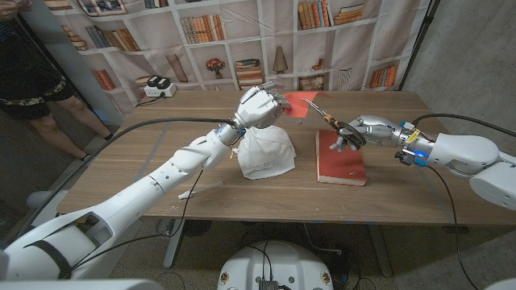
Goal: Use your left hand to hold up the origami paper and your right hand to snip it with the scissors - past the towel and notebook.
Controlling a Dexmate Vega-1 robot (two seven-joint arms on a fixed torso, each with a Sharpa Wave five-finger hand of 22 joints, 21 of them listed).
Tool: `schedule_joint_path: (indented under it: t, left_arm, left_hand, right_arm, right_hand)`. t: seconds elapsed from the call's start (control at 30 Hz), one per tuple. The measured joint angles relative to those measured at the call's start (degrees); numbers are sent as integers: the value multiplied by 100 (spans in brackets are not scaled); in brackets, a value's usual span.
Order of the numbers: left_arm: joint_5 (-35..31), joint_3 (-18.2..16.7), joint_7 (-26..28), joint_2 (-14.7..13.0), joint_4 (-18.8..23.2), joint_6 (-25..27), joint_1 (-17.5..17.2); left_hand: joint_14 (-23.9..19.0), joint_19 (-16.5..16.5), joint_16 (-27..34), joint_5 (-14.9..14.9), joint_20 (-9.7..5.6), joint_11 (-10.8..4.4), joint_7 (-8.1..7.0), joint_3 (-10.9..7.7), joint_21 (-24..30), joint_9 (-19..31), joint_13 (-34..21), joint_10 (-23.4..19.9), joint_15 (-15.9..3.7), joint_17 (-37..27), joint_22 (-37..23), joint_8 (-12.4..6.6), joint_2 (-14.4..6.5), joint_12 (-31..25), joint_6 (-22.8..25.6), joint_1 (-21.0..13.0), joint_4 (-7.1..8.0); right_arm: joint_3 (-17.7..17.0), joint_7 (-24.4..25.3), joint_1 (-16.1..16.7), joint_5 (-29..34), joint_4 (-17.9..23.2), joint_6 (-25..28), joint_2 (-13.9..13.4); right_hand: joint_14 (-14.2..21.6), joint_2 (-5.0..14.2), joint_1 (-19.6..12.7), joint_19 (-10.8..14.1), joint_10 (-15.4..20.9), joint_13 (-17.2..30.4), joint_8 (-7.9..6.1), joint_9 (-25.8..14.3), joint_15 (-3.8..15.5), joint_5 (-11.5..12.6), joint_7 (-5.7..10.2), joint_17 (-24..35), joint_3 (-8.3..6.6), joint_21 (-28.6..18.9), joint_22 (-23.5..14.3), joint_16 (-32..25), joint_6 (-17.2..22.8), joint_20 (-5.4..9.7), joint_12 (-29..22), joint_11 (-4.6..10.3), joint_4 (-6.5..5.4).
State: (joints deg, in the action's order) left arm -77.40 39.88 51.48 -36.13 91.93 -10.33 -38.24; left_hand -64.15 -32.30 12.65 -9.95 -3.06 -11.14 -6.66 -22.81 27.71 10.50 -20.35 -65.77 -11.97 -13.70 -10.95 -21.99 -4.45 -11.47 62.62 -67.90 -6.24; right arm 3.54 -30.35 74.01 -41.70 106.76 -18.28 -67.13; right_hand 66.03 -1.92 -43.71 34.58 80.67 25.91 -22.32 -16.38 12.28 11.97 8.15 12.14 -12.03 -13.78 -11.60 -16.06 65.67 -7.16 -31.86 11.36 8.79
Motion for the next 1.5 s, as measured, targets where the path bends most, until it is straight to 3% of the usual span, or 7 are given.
schedule_joint_path:
  t: [0.7,1.13,1.4,1.43,1.5]
  left_arm:
    - [39,-262,91,-110,322,466,-411]
    - [231,-503,347,-286,605,590,-734]
    - [282,-553,341,-338,681,639,-801]
    - [291,-726,339,-530,897,639,-1019]
    - [302,-759,337,-569,928,639,-1051]
  left_hand:
    - [0,-1,0,5,0,0,0,-40,0,5,3,0,0,0,0,2,0,1,0,0,-7]
    - [0,-1,0,-2,0,0,0,-46,0,4,16,1,0,0,0,3,22,2,0,22,0]
    - [-1,-1,0,-2,0,0,0,-45,0,4,17,1,0,0,0,5,22,2,0,22,0]
    - [0,-1,0,-2,0,0,0,-45,0,4,17,1,0,0,0,6,22,2,0,22,0]
    - [0,-1,0,-2,0,0,0,-63,0,4,17,0,0,0,0,6,22,2,0,22,-17]
  right_arm:
    - [-366,112,394,-41,62,-86,88]
    - [-984,486,1006,81,493,104,216]
    - [-1197,562,1206,119,694,163,382]
    - [-1224,771,1234,232,743,338,427]
    - [-1248,808,1262,256,805,370,473]
  right_hand:
    - [-2,0,0,-1,-10,-2,1,0,-3,-68,0,-1,-16,1,0,0,0,-1,-44,-12,-18]
    - [-11,0,0,-25,-9,-13,18,16,-12,-89,4,-1,-47,1,1,39,3,22,-44,-28,-50]
    - [-12,0,0,-24,-9,-18,-20,16,-13,-118,4,-16,-47,1,1,60,3,22,-43,-29,-50]
    - [-12,0,0,-24,-9,-18,-20,16,-13,-118,4,-16,-47,1,1,60,3,22,-43,-28,-50]
    - [-12,0,0,-24,-12,-19,-20,16,-13,-118,4,-16,-47,1,1,60,3,22,-43,-26,-50]
